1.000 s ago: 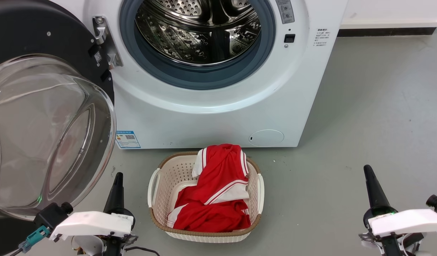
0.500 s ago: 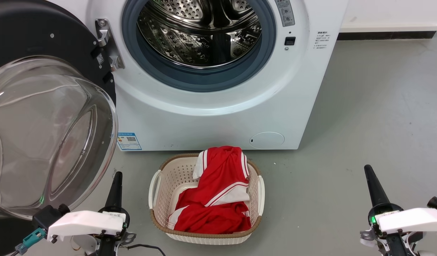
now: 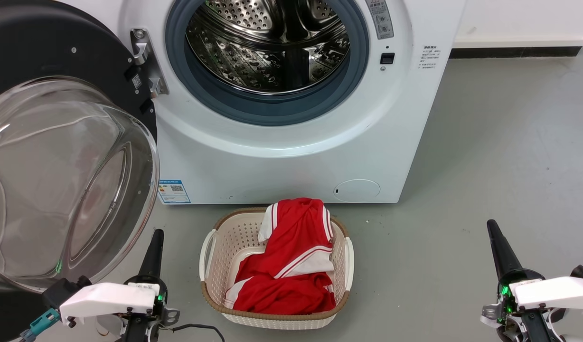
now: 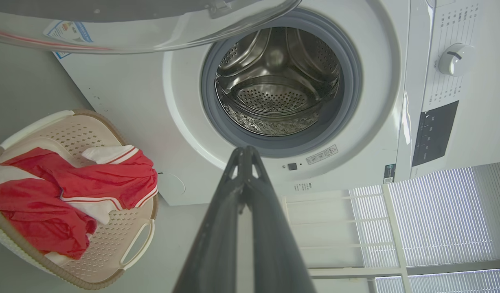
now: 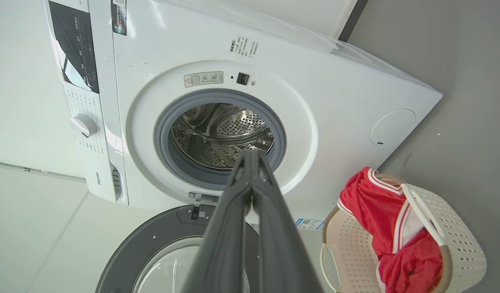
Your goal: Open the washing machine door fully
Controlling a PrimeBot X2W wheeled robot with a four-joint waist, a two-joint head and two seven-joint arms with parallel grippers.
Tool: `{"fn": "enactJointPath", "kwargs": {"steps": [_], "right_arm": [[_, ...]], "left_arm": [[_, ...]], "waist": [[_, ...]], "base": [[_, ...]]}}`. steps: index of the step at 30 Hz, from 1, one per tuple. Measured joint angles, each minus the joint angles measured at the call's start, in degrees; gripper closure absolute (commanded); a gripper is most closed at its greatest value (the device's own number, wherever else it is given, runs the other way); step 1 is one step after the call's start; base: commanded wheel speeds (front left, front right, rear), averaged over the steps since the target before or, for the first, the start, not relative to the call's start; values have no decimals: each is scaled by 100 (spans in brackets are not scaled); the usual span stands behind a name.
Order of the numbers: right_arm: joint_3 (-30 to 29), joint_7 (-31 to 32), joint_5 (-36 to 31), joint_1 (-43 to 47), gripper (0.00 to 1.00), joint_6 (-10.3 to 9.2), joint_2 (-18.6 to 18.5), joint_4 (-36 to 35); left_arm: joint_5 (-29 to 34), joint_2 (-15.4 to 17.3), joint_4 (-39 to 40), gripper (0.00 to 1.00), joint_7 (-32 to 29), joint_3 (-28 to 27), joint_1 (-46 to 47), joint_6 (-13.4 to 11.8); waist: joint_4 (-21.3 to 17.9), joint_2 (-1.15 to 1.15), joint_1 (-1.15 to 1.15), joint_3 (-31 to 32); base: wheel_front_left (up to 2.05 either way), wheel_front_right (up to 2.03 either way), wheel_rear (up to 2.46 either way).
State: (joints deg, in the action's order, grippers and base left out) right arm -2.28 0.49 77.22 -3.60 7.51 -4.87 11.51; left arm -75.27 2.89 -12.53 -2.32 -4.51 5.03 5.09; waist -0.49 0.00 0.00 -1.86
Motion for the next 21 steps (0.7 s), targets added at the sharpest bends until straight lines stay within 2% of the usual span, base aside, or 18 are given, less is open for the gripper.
{"fn": "enactJointPath", "kwargs": {"steps": [21], "right_arm": [[-100, 242, 971, -118, 100, -1, 7, 140]], "left_arm": [[-975, 0, -86, 100, -243, -124, 48, 136]], "waist": [[26, 0, 0, 91]], "base": [[0, 0, 0]]}}
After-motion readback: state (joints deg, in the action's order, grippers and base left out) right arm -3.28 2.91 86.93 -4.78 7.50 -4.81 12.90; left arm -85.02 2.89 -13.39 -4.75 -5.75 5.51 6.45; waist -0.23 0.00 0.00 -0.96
